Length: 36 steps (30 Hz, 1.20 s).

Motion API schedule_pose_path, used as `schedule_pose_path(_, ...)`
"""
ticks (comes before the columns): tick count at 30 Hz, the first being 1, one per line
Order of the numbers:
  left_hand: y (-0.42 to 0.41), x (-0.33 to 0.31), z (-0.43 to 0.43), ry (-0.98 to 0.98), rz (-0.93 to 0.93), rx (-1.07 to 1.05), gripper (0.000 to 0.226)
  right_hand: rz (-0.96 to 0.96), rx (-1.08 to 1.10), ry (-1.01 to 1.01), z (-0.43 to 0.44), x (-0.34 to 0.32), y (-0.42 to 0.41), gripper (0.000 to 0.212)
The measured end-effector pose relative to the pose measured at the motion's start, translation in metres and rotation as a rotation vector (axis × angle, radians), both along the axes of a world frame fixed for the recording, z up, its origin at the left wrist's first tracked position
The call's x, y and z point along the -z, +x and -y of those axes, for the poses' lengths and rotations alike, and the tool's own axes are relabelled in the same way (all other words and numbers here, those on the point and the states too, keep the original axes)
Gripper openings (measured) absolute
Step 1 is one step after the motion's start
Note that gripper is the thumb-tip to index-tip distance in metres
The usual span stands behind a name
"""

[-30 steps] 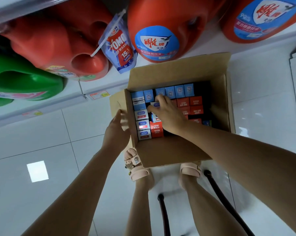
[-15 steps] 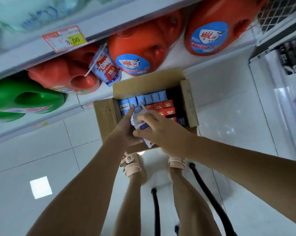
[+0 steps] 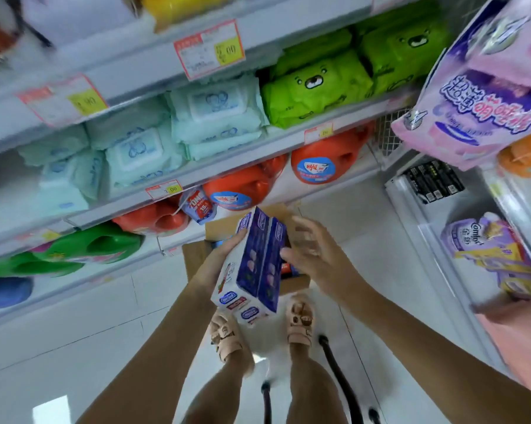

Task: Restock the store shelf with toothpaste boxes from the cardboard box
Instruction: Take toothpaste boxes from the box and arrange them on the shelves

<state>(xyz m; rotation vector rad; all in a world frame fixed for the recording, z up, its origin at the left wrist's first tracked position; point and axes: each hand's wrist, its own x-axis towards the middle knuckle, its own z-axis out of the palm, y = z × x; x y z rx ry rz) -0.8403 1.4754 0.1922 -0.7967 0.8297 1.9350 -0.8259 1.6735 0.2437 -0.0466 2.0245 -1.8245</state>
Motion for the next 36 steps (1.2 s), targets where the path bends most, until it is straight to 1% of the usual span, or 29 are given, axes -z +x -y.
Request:
schedule_pose_path(2,-0.008,-0.039,0.001,-0.103,-0.072,0.09,0.07,0.181,0.047,-0.177,-0.005,-0.02,-0.014,0.02)
schedule_pose_path(3,-0.011,-0.056,0.002,-0.121,-0.086,0.13,0.076,0.248,0.046,-0.237,-0.005,-0.028,-0.02,0.006)
schedule_pose_path(5,-0.014,-0.094,0.002,-0.119,-0.11,0.195,0.071,0.401,0.1,-0.247,-0.006,-0.049,-0.028,0.054)
schedule_pose_path(6,-0.016,-0.112,0.002,-0.096,-0.121,0.233,0.069,0.439,0.127,-0.322,-0.007,-0.063,-0.029,0.062)
schedule_pose_path(8,-0.019,-0.146,-0.003,-0.096,-0.193,0.342,0.072,0.521,0.181,-0.431,-0.005,-0.088,-0.028,0.056)
schedule_pose_path(10,-0.025,-0.176,-0.011,-0.152,-0.32,0.45,0.079,0.61,0.205,-0.507,-0.001,-0.112,-0.029,0.062)
schedule_pose_path(11,-0.027,-0.192,-0.016,-0.195,-0.371,0.466,0.074,0.615,0.202,-0.537,0.002,-0.128,-0.027,0.062)
schedule_pose_path(14,-0.032,-0.233,-0.028,-0.285,-0.505,0.504,0.038,0.605,0.232,-0.646,0.006,-0.167,-0.024,0.047)
schedule_pose_path(15,-0.034,-0.248,-0.031,-0.327,-0.57,0.531,0.031,0.585,0.248,-0.674,0.006,-0.18,-0.024,0.044)
schedule_pose_path(17,-0.039,-0.272,-0.033,-0.482,-0.714,0.572,0.025,0.548,0.272,-0.721,0.007,-0.202,-0.023,0.045)
schedule_pose_path(21,-0.047,-0.322,-0.036,-0.636,-0.907,0.674,0.028,0.481,0.349,-0.769,0.012,-0.236,-0.025,0.056)
schedule_pose_path(23,-0.048,-0.345,-0.038,-0.697,-0.987,0.708,0.026,0.419,0.33,-0.774,0.017,-0.252,-0.027,0.072)
schedule_pose_path(24,-0.049,-0.353,-0.039,-0.742,-1.012,0.708,0.03,0.386,0.342,-0.751,0.019,-0.258,-0.028,0.079)
schedule_pose_path(25,-0.049,-0.36,-0.04,-0.785,-1.024,0.703,0.037,0.36,0.359,-0.725,0.02,-0.264,-0.029,0.078)
schedule_pose_path(26,-0.049,-0.364,-0.041,-0.811,-1.02,0.687,0.045,0.34,0.372,-0.697,0.02,-0.271,-0.03,0.065)
schedule_pose_path(28,-0.052,-0.369,-0.04,-0.809,-0.964,0.62,0.055,0.318,0.398,-0.694,0.02,-0.287,-0.033,0.029)
schedule_pose_path(29,-0.054,-0.373,-0.038,-0.79,-0.918,0.59,0.057,0.32,0.422,-0.693,0.019,-0.292,-0.034,0.02)
schedule_pose_path(31,-0.056,-0.377,-0.031,-0.72,-0.838,0.605,0.064,0.298,0.447,-0.67,0.016,-0.301,-0.037,0.022)
schedule_pose_path(33,-0.057,-0.378,-0.027,-0.705,-0.836,0.697,0.072,0.283,0.445,-0.605,0.016,-0.31,-0.039,0.037)
schedule_pose_path(34,-0.057,-0.378,-0.025,-0.704,-0.852,0.704,0.07,0.29,0.439,-0.556,0.016,-0.314,-0.039,0.047)
schedule_pose_path(35,-0.056,-0.377,-0.024,-0.694,-0.865,0.668,0.066,0.284,0.436,-0.506,0.016,-0.319,-0.04,0.05)
schedule_pose_path(36,-0.056,-0.375,-0.024,-0.655,-0.863,0.603,0.061,0.27,0.43,-0.461,0.017,-0.325,-0.04,0.048)
